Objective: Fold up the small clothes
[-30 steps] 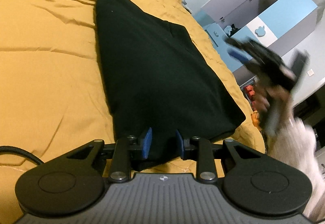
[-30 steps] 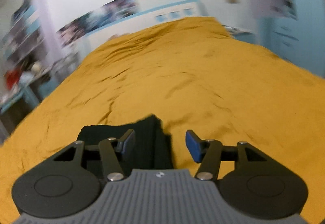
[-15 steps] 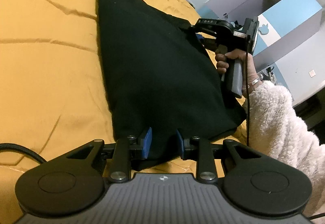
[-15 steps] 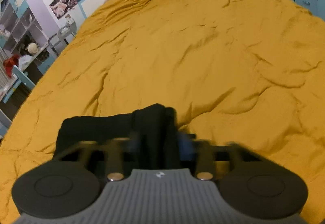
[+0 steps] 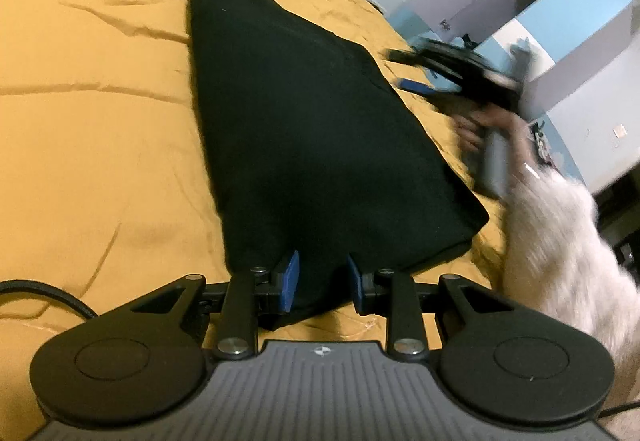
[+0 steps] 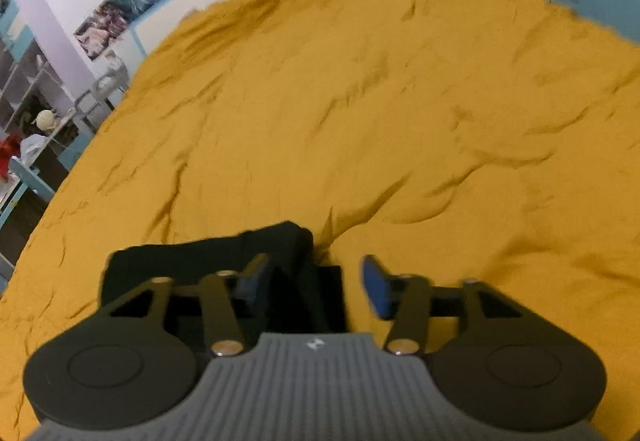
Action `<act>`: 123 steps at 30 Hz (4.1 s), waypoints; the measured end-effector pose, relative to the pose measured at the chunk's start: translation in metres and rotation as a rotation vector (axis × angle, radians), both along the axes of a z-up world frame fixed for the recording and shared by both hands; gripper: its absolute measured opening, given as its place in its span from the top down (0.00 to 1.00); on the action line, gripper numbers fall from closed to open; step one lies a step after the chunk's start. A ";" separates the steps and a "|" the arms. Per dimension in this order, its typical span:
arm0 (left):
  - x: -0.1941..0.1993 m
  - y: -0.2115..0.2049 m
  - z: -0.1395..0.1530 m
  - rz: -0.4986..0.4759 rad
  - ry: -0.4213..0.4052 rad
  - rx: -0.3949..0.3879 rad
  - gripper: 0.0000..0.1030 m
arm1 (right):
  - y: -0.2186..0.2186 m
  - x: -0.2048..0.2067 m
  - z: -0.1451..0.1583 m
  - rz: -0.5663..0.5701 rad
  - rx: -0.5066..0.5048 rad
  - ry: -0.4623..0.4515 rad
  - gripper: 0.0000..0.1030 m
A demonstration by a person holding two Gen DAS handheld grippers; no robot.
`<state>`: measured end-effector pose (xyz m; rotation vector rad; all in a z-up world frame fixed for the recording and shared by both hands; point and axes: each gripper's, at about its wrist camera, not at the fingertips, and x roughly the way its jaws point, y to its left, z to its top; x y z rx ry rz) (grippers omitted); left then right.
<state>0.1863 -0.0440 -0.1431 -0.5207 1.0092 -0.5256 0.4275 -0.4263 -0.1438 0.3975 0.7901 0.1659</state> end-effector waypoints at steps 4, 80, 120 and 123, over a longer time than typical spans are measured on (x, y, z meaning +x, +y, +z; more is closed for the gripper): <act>-0.014 -0.005 0.023 0.007 -0.043 0.075 0.70 | -0.030 -0.091 0.038 0.003 0.064 -0.010 0.41; -0.023 -0.010 0.045 0.108 -0.192 0.127 0.81 | 0.005 -0.225 0.037 -0.058 0.069 -0.075 0.58; -0.006 -0.021 -0.009 0.025 -0.121 0.084 0.63 | 0.025 0.032 -0.001 0.104 -0.054 -0.064 0.32; -0.003 -0.019 -0.009 0.015 -0.117 0.076 0.63 | 0.032 0.054 -0.024 0.140 -0.032 0.027 0.74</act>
